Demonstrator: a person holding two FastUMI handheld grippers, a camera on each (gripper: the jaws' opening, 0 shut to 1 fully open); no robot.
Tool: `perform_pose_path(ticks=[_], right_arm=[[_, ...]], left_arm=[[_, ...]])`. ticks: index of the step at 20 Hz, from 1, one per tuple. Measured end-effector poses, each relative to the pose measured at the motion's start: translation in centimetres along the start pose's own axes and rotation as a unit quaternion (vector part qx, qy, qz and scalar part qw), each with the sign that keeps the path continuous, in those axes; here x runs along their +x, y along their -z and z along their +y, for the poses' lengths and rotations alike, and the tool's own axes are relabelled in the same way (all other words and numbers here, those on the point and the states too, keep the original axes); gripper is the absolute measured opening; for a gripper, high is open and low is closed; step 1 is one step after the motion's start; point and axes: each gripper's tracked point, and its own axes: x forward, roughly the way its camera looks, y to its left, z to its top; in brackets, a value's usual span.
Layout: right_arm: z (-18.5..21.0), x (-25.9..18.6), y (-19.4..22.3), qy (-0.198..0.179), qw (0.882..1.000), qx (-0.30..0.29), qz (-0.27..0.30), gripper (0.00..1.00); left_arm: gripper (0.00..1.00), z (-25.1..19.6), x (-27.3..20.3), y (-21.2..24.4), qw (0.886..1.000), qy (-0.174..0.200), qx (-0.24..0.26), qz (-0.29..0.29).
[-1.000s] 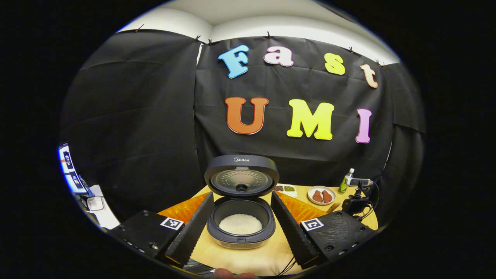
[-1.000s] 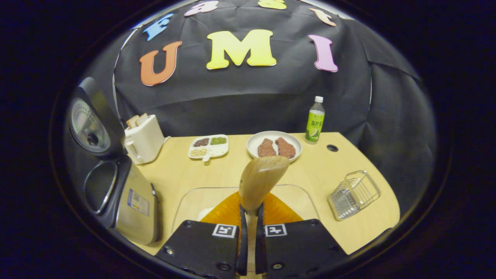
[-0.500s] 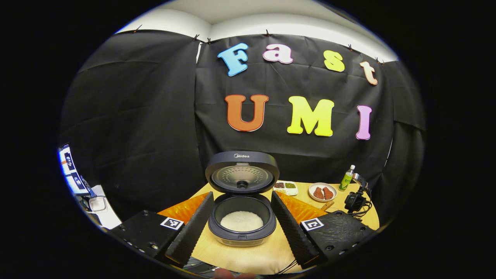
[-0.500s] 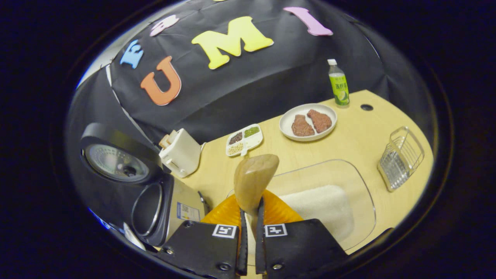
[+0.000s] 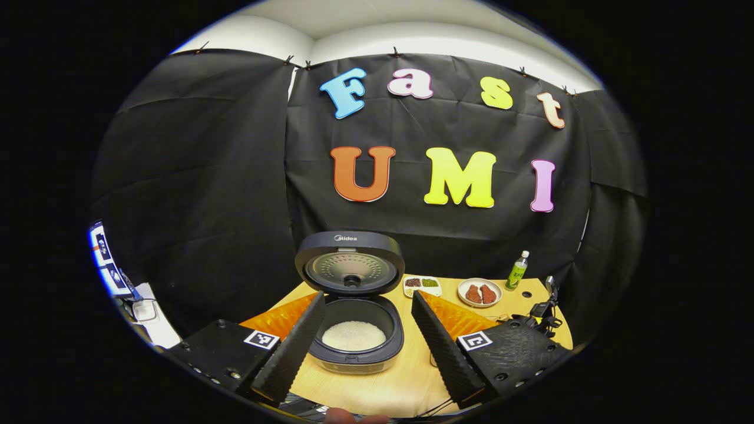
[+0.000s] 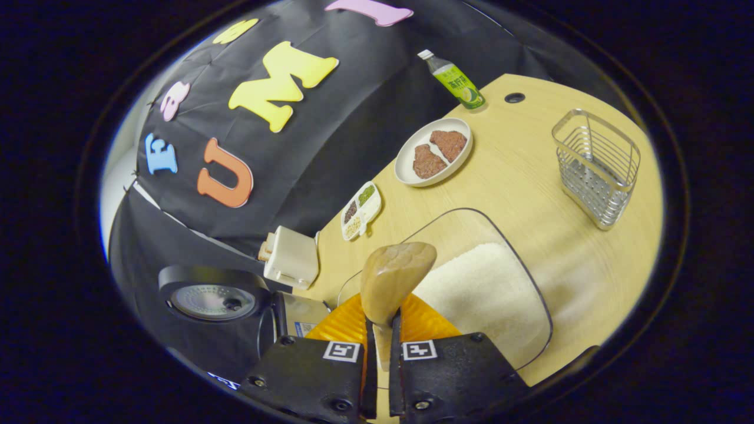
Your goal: Close the left gripper, press the button to open the rice cooker; take a wooden spoon from the chopstick holder with the right hand, scoop a spoonful of rice and pour it into the rice cooker, then put the wooden spoon back into the chopstick holder.
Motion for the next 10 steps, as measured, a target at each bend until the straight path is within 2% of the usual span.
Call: perform_pose_path(ticks=[7,8,10], right_arm=[[-0.5,-4.1,-4.2,-0.02,0.998,0.047,-0.035,0.13],[-0.2,-4.9,-4.8,-0.026,0.997,0.055,-0.037,0.1],[0.4,-6.4,-6.1,-0.036,0.996,0.069,-0.043,0.13]], left_arm=[[0.95,-3.3,0.5,-0.6,1.0,0.027,0.002,-0.006],[0.95,-3.6,0.6,-0.9,0.999,0.031,0.001,-0.01],[0.95,-3.9,0.6,-1.1,0.999,0.032,0.001,-0.017]])
